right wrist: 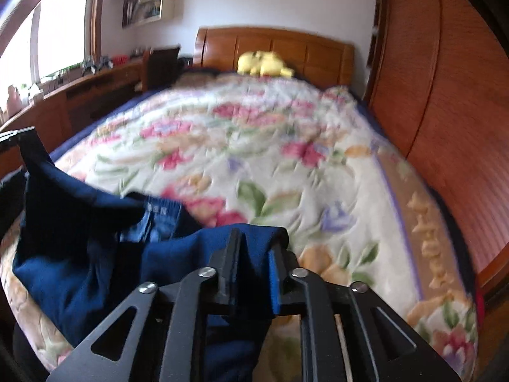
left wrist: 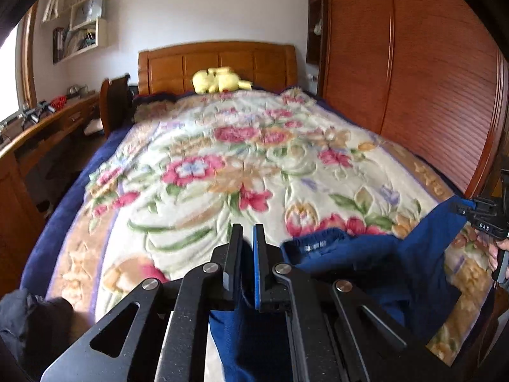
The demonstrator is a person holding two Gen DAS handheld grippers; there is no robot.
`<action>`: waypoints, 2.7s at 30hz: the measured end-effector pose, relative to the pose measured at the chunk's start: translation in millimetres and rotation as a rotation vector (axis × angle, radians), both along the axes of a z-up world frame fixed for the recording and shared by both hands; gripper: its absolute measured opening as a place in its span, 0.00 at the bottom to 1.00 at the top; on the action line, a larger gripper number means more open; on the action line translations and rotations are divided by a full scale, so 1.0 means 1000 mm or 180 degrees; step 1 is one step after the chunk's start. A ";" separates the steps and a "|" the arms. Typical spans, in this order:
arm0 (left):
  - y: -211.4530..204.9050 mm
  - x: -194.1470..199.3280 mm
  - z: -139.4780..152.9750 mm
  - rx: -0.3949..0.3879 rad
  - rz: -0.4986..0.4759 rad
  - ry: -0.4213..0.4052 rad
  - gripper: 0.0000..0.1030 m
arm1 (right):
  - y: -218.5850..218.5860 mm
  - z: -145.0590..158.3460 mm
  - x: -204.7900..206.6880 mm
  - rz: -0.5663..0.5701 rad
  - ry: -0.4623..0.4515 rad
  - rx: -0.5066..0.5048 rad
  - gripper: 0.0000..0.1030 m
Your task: Fold large clothes
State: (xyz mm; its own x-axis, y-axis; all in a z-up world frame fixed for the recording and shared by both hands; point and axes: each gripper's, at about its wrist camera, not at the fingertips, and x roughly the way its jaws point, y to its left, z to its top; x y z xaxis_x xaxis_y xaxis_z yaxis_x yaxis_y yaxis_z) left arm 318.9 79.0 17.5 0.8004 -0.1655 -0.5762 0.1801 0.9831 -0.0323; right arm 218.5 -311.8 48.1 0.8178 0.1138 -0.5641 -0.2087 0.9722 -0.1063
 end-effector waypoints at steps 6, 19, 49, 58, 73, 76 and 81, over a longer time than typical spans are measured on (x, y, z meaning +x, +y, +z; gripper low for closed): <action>-0.002 -0.025 -0.008 0.0098 -0.0155 0.0005 0.32 | 0.029 -0.015 -0.004 -0.0001 0.0114 0.0028 0.49; 0.002 -0.080 -0.053 0.0032 -0.0314 0.0306 0.54 | 0.096 -0.049 -0.027 0.0460 0.0493 0.0015 0.49; 0.044 -0.118 -0.097 -0.0158 -0.0048 0.0483 0.54 | 0.101 0.010 0.121 -0.0062 0.0196 -0.0080 0.18; 0.050 -0.117 -0.098 -0.0235 -0.0019 0.0479 0.54 | 0.152 -0.004 0.099 0.0646 0.0372 -0.0079 0.36; 0.063 -0.123 -0.113 -0.0229 0.0056 0.0625 0.54 | 0.252 -0.058 0.116 0.1640 0.1055 -0.0344 0.47; 0.066 -0.124 -0.117 -0.0216 0.0075 0.0656 0.54 | 0.266 -0.062 0.131 0.1712 0.1046 -0.0335 0.25; 0.068 -0.128 -0.118 -0.0170 0.0096 0.0688 0.54 | 0.289 -0.047 0.146 0.1752 0.0695 -0.0580 0.01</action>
State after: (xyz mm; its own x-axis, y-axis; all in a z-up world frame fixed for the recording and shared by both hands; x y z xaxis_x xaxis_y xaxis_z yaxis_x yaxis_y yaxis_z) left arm 191.3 147.0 -100.1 0.6642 -0.1783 -0.7260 0.1339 0.9838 -0.1192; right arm 364.3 -22.3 1.0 0.5300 0.3722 -0.7619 -0.7101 0.6860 -0.1589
